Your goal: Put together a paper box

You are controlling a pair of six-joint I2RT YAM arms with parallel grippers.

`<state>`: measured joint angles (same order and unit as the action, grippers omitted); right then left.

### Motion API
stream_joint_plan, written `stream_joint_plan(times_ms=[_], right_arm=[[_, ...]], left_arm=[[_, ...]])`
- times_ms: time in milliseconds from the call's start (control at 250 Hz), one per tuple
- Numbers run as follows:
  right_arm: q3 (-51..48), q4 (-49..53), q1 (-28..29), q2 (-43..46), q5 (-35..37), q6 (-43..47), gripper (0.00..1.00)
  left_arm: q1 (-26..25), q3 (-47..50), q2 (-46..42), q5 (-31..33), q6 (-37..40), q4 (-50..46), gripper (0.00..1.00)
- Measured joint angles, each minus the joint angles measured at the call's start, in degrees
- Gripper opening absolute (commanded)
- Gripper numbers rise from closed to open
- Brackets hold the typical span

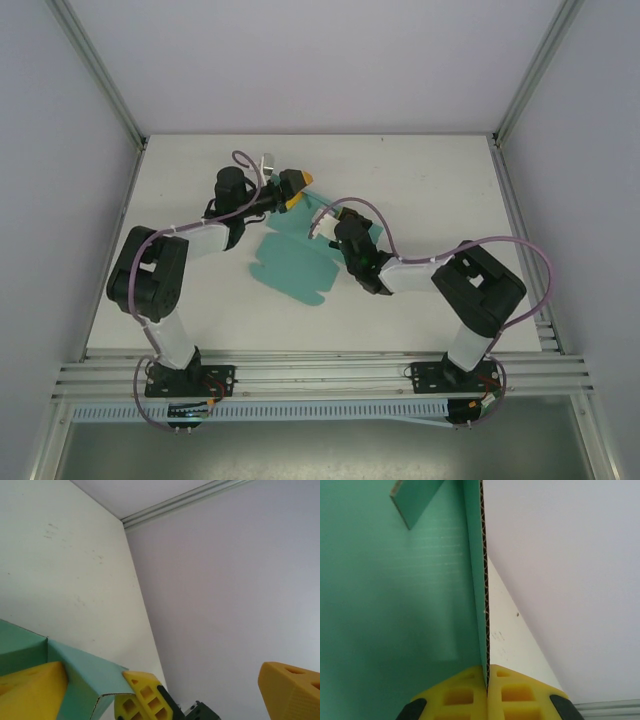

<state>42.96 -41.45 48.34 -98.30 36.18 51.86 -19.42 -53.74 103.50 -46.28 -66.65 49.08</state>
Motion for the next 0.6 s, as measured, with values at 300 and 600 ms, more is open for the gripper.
stream_joint_plan(times_ms=[300, 600], right_arm=[[-1.4, -1.3, 0.2, 1.5, -4.3, -0.2, 0.00], [-2.5, 4.9, -6.1, 11.8, -16.0, -3.2, 0.00]], left_arm=[[-3.5, -0.2, -6.8, 1.1, 18.4, -23.7, 0.99], [0.2, 1.2, -24.9, 15.2, 42.1, -48.2, 0.99]])
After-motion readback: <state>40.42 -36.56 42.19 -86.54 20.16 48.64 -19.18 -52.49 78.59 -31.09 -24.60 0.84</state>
